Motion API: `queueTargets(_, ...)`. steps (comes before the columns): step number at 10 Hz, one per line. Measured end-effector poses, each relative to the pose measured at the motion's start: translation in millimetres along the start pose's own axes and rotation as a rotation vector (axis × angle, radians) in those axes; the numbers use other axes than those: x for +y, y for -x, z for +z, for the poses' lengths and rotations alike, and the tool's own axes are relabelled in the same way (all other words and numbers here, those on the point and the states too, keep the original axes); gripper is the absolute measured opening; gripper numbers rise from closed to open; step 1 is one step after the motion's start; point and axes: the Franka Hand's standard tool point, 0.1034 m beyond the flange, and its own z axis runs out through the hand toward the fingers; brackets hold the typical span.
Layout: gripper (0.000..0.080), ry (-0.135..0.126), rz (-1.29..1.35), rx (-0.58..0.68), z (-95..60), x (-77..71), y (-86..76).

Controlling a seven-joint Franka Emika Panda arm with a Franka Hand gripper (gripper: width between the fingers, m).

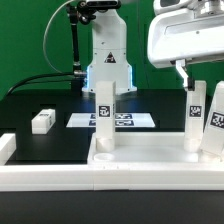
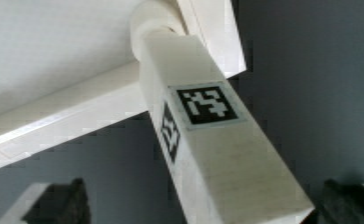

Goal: Assemble desk

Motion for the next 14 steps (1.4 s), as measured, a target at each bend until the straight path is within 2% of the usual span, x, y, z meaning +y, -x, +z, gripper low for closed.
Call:
queueTargets(1, 0.0649, 0.016, 0.022, -0.054, -7.4, -7.0, -5.6)
queueTargets(2, 0.0649, 0.018, 0.034, -0.074, -12.6, -14.7, -15.6)
queueTargets(4, 0.0649, 0.031, 0.041, -0.086, -8.4, -16.1, -23.6)
queueTargets(6, 0.0649, 0.077, 0.052, -0.193, -5.3, -3.6, -28.5)
queueTargets(7, 0.0649, 0.090, 0.073, -0.236, -5.7, 0.1, -34.1)
queueTargets(9, 0.0649, 0.131, 0.098, -0.348, -6.6, 14.2, -37.9)
queueTargets(10, 0.0649, 0.145, 0.119, -0.390, -6.9, 17.7, -45.7)
queueTargets(11, 0.0649, 0.149, 0.129, -0.405, -8.8, 13.7, -52.0)
queueTargets(12, 0.0649, 0.140, 0.158, -0.382, -10.9, 6.6, -58.8)
queueTargets(14, 0.0649, 0.127, 0.226, -0.350, -7.8, -9.0, -55.7)
